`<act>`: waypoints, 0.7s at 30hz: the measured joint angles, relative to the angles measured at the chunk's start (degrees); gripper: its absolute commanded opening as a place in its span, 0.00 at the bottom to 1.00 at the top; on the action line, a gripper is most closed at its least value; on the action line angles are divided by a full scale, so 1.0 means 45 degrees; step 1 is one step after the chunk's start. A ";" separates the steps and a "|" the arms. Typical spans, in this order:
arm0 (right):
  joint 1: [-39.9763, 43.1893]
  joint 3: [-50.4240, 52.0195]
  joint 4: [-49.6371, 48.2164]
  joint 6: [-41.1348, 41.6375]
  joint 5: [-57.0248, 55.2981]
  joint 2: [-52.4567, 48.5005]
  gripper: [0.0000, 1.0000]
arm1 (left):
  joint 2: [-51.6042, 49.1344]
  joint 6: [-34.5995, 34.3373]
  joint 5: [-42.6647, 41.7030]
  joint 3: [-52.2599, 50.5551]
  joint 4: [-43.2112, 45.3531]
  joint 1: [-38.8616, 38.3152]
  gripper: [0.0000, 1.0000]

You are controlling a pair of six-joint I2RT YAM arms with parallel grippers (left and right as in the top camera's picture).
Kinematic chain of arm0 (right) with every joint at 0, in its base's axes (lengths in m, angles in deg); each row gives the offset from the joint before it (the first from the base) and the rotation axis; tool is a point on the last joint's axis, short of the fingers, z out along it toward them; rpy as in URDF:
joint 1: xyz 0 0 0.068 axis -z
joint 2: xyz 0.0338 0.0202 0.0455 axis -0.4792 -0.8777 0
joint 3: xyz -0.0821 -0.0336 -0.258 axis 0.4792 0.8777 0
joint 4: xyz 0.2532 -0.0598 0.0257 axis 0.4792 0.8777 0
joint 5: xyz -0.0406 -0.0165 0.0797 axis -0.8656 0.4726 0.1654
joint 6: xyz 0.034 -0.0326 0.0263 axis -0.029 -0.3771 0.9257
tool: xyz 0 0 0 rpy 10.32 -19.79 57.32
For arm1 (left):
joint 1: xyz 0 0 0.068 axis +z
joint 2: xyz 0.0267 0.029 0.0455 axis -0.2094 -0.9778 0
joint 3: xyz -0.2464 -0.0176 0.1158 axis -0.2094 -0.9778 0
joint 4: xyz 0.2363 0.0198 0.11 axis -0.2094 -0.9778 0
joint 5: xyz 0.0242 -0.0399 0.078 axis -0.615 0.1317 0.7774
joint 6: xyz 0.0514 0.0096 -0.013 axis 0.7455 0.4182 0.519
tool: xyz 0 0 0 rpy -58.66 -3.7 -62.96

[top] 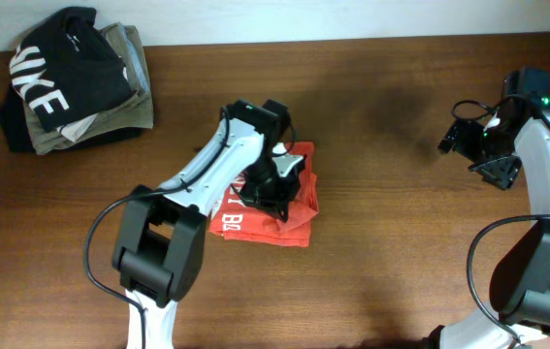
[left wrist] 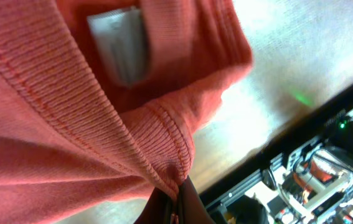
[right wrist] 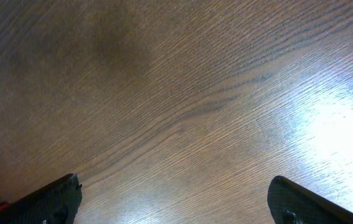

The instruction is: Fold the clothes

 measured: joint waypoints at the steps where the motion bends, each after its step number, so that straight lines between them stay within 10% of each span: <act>1: 0.0000 0.0000 -0.0005 0.0000 0.0000 0.0000 0.99 | 0.0005 0.0000 0.0005 0.0010 -0.0160 -0.0223 0.17; 3: 0.0000 0.0000 -0.0005 0.0005 0.0000 0.0000 0.99 | 0.0005 0.0000 0.0083 0.0010 -0.0277 -0.0719 0.22; 5: 0.0000 0.0000 -0.0005 0.0000 0.0000 0.0000 0.99 | 0.0005 0.0015 0.0272 -0.0010 -0.0282 -0.1297 0.50; 10: 0.0000 0.0000 -0.0005 0.0000 0.0000 0.0000 0.99 | 0.0005 0.0049 0.0466 -0.0058 -0.0248 -0.1865 0.54; 13: 0.0000 0.0000 0.0010 0.0000 0.0000 0.0000 0.99 | 0.0010 0.0049 0.0675 0.0821 -0.0267 -0.1753 0.75; 21: 0.0000 0.0000 0.0000 0.0000 0.0000 0.0000 0.99 | -0.0559 -0.0427 0.2414 0.3410 0.1909 -0.0384 0.72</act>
